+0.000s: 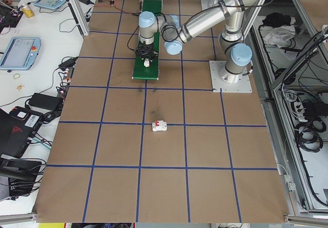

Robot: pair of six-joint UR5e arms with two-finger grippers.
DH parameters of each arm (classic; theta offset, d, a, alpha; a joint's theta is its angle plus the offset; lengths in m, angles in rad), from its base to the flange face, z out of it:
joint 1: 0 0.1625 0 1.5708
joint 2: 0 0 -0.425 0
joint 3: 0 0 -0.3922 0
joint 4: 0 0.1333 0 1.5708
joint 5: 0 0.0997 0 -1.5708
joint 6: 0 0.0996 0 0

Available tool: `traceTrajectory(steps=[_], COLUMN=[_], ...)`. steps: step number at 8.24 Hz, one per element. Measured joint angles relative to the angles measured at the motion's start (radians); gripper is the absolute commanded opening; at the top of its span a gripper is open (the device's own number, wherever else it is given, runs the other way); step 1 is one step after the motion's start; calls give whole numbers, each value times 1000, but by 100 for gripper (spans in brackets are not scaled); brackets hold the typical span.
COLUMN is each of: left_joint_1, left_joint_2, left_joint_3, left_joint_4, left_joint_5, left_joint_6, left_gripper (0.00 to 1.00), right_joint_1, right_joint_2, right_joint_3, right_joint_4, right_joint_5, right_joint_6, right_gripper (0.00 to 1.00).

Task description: Move button from left to right

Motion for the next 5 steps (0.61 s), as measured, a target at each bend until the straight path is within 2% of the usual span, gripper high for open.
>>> traceTrajectory(steps=[1,5], left_joint_1=[0,0], left_joint_2=[-1,0], left_joint_3=[0,0], left_joint_4=[-2,-6], left_joint_5=[0,13], left_joint_6=[2,4], left_gripper=[100,100], right_joint_1=[0,0], right_joint_2=[0,0], right_joint_3=[0,0], right_joint_4=[-1,4], right_joint_5=[1,0], right_joint_6=[1,3], right_gripper=[100,100])
